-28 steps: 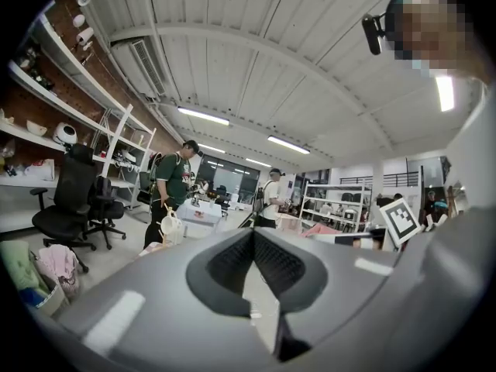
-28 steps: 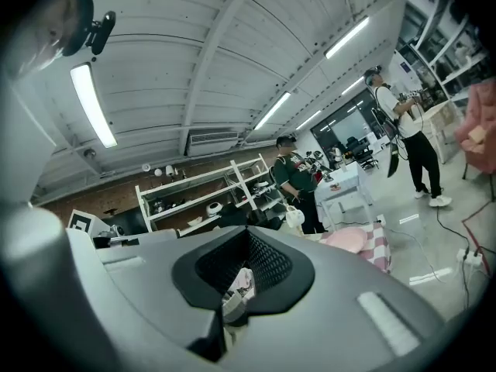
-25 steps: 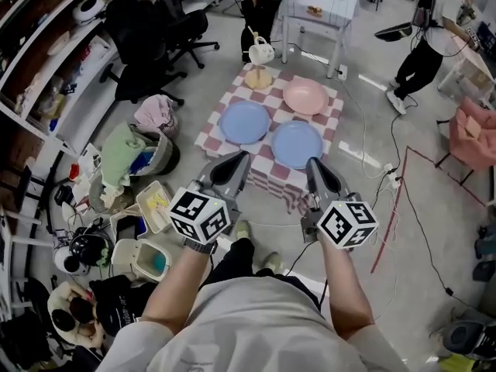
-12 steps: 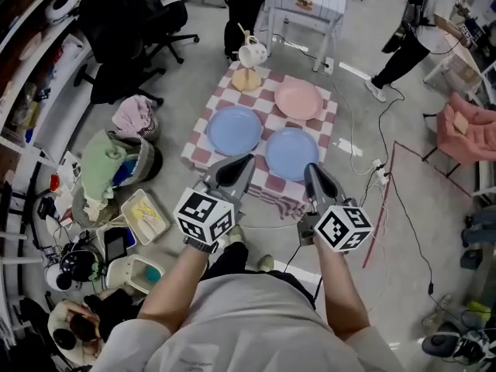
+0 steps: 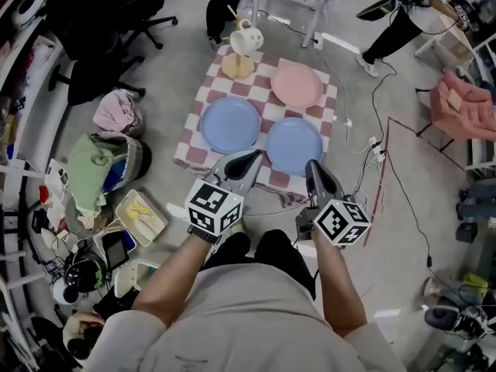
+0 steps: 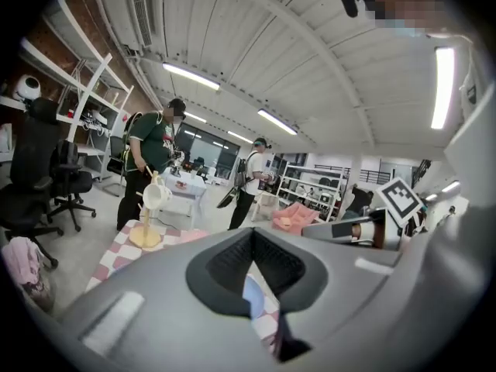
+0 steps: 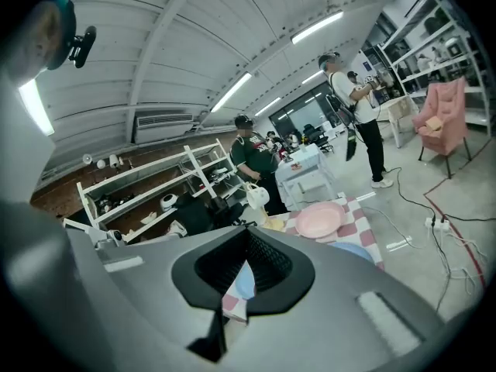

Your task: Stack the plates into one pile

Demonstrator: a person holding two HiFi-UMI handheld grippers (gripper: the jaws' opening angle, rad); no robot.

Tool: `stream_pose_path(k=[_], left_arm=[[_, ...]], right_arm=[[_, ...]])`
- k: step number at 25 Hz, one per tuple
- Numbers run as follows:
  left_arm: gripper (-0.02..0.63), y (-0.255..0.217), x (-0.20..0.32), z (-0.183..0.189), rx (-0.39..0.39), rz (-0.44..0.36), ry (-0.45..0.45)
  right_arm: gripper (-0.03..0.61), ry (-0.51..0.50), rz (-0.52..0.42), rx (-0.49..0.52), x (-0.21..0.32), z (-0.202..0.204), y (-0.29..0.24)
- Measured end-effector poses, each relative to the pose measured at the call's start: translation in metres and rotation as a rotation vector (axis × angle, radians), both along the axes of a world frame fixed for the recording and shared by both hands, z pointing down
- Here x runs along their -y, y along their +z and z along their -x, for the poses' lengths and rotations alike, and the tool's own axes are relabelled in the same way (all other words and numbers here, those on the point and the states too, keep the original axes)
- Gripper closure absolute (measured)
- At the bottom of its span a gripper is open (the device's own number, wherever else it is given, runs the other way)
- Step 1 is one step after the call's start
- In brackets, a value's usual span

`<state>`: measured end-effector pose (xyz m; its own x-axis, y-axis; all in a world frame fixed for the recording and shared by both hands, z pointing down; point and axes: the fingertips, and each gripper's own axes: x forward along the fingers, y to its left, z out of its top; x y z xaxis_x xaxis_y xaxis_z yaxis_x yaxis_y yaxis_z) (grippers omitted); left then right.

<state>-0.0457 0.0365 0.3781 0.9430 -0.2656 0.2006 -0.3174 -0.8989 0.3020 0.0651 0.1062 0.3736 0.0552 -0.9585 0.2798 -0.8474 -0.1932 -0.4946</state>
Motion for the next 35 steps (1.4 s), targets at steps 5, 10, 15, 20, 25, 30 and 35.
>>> stream_pose_path(k=[5,10,15,20,25,30,35], left_arm=[[0.612,0.039,0.004,-0.010,0.044,0.085,0.021],[0.612,0.090,0.004,-0.023,0.106,0.212,0.020],[0.612,0.138,0.004,-0.041,0.188,0.301,0.020],[0.612,0.192,0.004,-0.058,0.255,0.418,-0.016],[0.612,0.243,0.010,-0.065,0.302,0.583,-0.094],[0.598,0.291,0.014,-0.069,0.364,0.699,-0.159],[0.575,0.322,0.018,-0.076,0.403,0.768,-0.216]], right_arm=[[0.569,0.079,0.085,0.042,-0.007,-0.017,0.041],[0.569,0.135,0.156,0.112,-0.015,-0.033,0.085],[0.568,0.169,0.229,0.172,-0.017,-0.057,0.131],[0.566,0.216,0.302,0.222,-0.025,-0.082,0.178],[0.563,0.250,0.382,0.257,-0.027,-0.101,0.224],[0.526,0.273,0.472,0.324,-0.031,-0.117,0.274],[0.508,0.308,0.561,0.359,-0.037,-0.130,0.311]])
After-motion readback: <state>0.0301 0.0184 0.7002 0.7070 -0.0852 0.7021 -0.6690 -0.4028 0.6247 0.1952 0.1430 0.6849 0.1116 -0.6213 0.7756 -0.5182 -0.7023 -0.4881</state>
